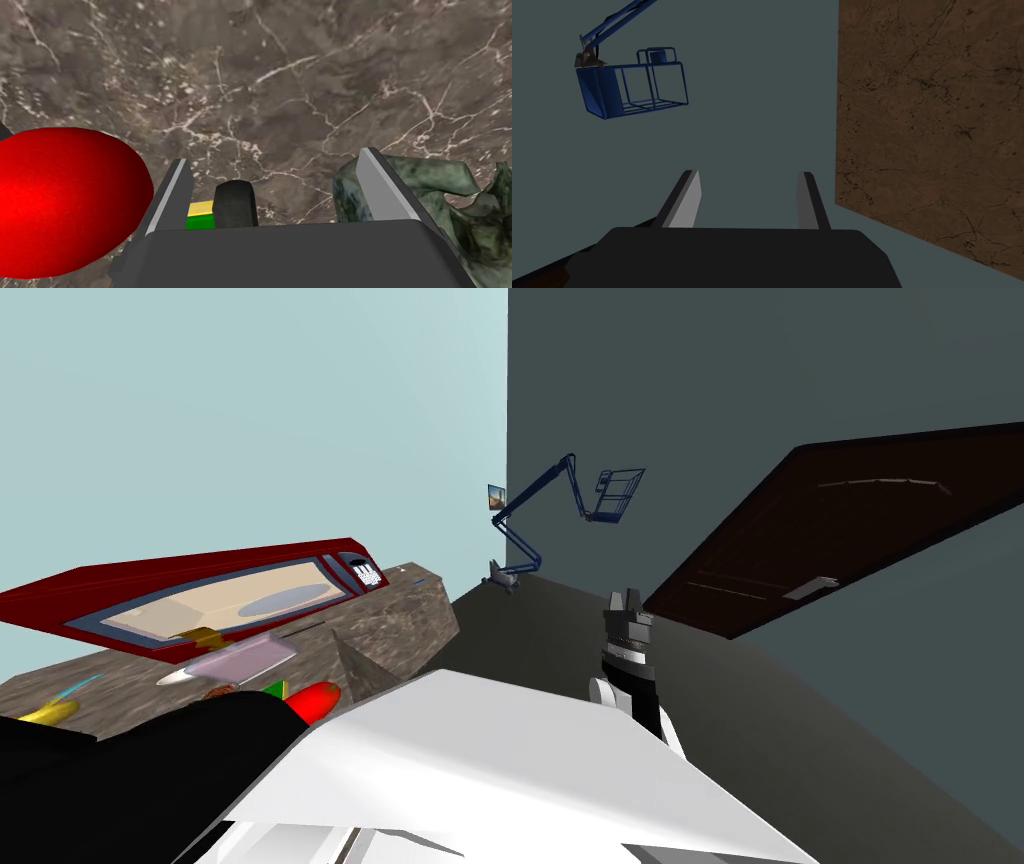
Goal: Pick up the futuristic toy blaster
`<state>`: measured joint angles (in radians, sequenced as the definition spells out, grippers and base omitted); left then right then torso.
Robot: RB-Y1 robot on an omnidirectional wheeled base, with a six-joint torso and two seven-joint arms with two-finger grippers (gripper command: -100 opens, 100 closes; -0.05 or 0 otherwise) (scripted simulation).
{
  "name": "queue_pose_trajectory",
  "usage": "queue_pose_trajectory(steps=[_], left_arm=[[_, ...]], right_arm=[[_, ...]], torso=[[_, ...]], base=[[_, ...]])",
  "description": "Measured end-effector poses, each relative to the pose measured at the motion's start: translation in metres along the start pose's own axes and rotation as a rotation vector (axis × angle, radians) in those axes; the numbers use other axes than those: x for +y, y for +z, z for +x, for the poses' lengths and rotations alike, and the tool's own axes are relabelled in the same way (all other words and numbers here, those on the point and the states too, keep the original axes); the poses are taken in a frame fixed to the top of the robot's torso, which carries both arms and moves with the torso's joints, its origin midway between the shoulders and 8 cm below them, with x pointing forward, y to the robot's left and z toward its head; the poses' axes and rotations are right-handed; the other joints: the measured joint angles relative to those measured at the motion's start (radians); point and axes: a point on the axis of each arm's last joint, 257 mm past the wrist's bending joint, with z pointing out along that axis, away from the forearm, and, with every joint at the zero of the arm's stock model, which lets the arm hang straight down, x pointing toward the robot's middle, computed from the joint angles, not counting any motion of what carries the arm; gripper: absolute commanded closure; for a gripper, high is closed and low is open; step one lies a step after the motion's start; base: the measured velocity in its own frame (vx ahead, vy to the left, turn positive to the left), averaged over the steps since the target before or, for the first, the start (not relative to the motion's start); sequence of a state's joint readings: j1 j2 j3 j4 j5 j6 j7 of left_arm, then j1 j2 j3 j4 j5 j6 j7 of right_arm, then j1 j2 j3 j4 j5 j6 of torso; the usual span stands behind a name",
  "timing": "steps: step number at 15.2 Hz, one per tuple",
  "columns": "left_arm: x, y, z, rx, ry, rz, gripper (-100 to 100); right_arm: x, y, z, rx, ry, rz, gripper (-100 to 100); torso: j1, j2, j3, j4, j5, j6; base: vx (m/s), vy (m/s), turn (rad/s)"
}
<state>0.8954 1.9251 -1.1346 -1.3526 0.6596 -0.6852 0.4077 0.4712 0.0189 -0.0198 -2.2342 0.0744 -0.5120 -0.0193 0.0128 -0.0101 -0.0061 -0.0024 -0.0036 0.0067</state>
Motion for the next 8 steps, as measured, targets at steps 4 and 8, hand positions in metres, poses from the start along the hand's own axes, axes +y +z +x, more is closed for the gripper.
queue_pose_trajectory(steps=[4, 8], left_arm=[[0.006, 0.001, -0.006, -0.016, 0.001, -0.013, -100], [0.008, 0.009, -0.008, -0.026, 0.003, -0.009, 100]], right_arm=[[0.0, 0.0, 0.0, 0.0, 0.0, 0.0, 0], [0.0, 0.0, 0.0, 0.0, 0.0, 0.0, 0]], torso=[[-0.005, 0.005, 0.003, 0.001, 0.0, -0.001], [-0.008, 0.01, 0.006, 0.002, -0.001, -0.003]], base=[[0.014, 0.023, 0.008], [-0.011, -0.026, 0.011]])
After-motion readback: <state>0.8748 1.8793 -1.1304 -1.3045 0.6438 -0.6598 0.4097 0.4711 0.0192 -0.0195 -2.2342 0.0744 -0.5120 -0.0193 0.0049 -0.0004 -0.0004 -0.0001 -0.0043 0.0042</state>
